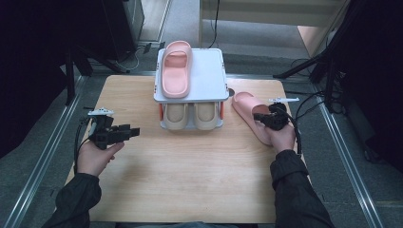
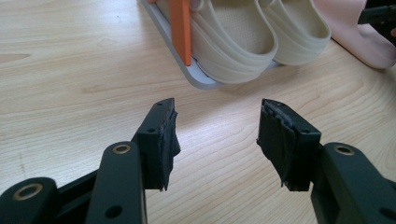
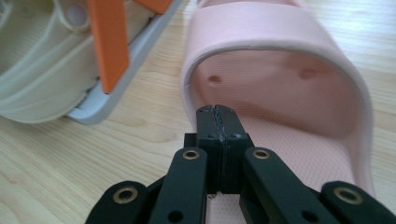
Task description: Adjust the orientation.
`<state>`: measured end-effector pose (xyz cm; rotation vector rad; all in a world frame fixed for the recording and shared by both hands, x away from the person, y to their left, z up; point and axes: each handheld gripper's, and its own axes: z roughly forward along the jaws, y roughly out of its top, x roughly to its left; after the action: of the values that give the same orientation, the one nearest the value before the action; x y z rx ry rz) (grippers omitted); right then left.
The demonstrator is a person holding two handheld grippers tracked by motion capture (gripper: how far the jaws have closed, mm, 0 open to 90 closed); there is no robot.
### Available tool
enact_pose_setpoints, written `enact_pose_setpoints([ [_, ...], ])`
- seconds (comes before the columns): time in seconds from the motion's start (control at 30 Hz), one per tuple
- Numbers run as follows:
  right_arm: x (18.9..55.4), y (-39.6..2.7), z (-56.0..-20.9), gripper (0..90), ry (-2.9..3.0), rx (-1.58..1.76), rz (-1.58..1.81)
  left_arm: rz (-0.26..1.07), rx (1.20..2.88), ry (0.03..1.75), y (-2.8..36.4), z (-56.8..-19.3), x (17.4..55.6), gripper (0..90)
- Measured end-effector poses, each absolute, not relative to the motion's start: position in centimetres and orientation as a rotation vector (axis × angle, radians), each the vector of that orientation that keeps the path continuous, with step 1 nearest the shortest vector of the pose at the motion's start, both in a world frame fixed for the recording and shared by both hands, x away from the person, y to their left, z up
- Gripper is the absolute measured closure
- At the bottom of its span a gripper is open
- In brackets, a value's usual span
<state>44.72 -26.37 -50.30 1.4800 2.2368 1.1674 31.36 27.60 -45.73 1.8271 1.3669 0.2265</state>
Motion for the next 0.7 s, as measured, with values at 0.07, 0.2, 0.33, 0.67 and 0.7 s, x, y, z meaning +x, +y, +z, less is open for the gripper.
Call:
enact_pose_setpoints([
  [0.07,44.7,-25.8,-50.3,90.0,2.243,1.496,1.184,0.221,1.827,1.365,27.5,-45.8,31.5,46.9],
  [0.2,44.6,-24.4,-50.3,90.0,2.264,1.475,1.190,0.215,1.827,1.361,27.3,-45.9,31.7,46.8],
  [0.33,44.6,-23.4,-50.2,90.0,2.269,1.455,1.182,0.217,1.842,1.351,27.1,-45.9,31.9,46.7],
  [0.67,43.3,-25.8,-48.1,83.7,2.127,1.454,1.260,0.206,1.842,1.339,27.0,-46.0,32.4,46.4],
  [0.7,43.1,-26.2,-47.9,82.2,2.108,1.451,1.268,0.204,1.845,1.336,27.0,-46.0,32.5,46.4],
])
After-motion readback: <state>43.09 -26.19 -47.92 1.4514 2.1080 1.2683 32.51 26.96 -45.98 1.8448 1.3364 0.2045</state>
